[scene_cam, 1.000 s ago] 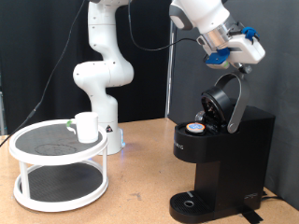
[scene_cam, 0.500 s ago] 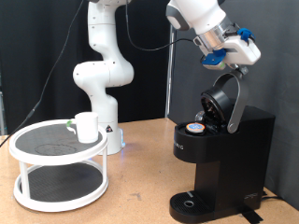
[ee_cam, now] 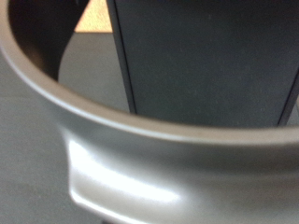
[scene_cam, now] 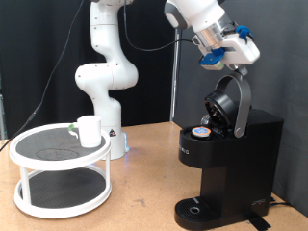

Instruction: Make a cup of coffee with the keurig machine

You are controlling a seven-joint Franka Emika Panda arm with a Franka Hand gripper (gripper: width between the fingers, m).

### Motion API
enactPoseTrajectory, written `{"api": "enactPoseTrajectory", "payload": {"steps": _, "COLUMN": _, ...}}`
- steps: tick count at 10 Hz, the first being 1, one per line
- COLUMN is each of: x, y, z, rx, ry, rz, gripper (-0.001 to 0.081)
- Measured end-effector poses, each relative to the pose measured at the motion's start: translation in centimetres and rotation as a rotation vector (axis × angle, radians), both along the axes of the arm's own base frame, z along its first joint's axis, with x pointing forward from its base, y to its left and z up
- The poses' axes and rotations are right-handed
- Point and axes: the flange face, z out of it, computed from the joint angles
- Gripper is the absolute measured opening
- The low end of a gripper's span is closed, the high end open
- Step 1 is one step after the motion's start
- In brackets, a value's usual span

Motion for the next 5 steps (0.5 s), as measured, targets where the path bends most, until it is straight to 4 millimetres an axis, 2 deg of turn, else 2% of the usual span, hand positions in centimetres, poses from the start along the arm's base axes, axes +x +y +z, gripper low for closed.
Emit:
{"api": "enactPoseTrajectory", "payload": {"steps": 3, "x": -0.3, "y": -3.3, "z": 0.1, "rx": -0.043, "ry": -0.012, "rz": -0.035, "gripper": 0.0000}}
{"api": "enactPoseTrajectory", "payload": {"steps": 5, "x": -0.3, "y": -6.0, "z": -0.5, "rx": -0.074, "ry": -0.010, "rz": -0.052, "gripper": 0.0000}}
